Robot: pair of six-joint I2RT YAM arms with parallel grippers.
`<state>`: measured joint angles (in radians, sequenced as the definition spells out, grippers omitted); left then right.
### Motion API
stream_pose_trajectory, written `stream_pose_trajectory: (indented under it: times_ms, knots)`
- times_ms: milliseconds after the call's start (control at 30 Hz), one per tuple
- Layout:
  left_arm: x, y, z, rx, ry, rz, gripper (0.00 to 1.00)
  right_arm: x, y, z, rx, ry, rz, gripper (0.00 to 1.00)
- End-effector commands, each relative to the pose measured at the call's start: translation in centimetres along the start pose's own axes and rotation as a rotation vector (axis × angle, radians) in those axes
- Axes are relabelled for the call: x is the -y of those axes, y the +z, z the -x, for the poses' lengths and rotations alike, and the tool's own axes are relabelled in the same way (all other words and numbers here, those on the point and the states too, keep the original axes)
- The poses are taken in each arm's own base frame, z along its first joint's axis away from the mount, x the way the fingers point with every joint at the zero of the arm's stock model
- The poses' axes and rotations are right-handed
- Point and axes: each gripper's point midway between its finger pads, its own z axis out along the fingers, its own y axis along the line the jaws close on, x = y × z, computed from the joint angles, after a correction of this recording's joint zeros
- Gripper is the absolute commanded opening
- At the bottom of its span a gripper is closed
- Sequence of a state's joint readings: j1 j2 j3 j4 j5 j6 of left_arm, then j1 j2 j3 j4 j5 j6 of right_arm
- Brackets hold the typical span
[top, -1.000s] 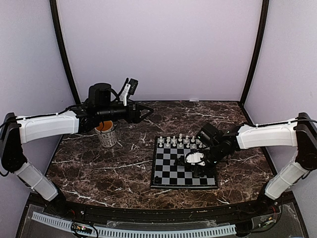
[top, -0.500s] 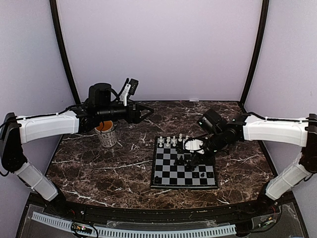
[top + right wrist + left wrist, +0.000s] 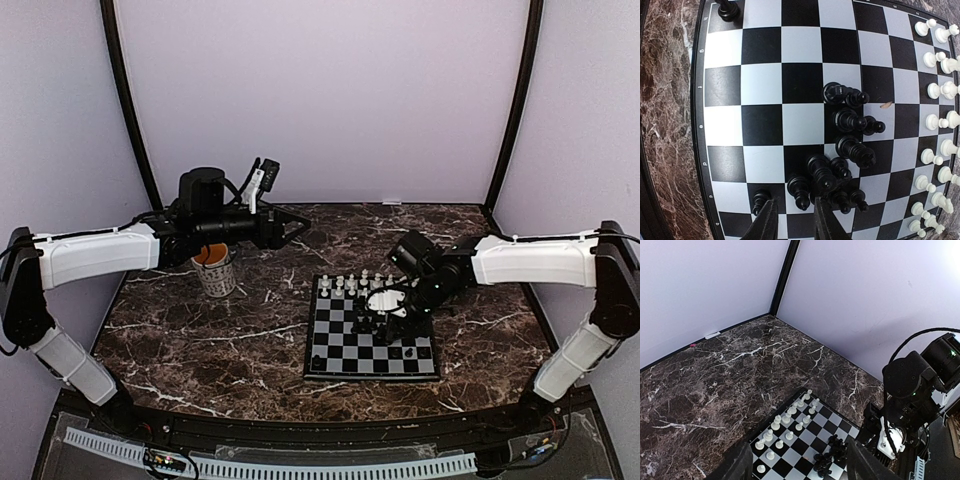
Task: Set up the chess pieces on the board
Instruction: Pick up the bishop from the chessboard.
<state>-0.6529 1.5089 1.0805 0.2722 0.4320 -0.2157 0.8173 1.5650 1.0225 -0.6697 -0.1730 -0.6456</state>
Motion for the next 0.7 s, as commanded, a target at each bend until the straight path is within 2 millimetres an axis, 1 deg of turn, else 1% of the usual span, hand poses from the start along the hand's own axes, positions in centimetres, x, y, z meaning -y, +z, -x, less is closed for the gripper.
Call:
stream_pose_trajectory:
  times_ms: [0, 167, 333, 400, 467, 667]
  knots:
    - [1.1, -0.4, 2.2, 0.049, 0.024, -0.035, 0.66, 0.9, 0.5, 0.1, 0.0, 0.016, -0.023, 0.27]
    - [1.1, -0.3, 2.1, 0.045, 0.022, -0.036, 0.66, 0.8, 0.8, 0.1, -0.002, 0.014, -0.014, 0.24]
    - [1.1, -0.3, 2.1, 0.046, 0.022, -0.038, 0.65, 0.7, 0.7, 0.3, 0.001, 0.011, -0.004, 0.13]
    - [1.1, -0.3, 2.1, 0.045, 0.023, -0.039, 0.65, 0.7, 0.4, 0.4, 0.005, 0.009, -0.004, 0.08]
    - [1.1, -0.2, 2.0, 0.043, 0.022, -0.041, 0.65, 0.8, 0.1, 0.7, 0.014, 0.008, -0.009, 0.06]
    - [1.1, -0.1, 2.0, 0.039, 0.022, -0.043, 0.65, 0.7, -1.9, 1.8, 0.044, 0.011, -0.005, 0.05]
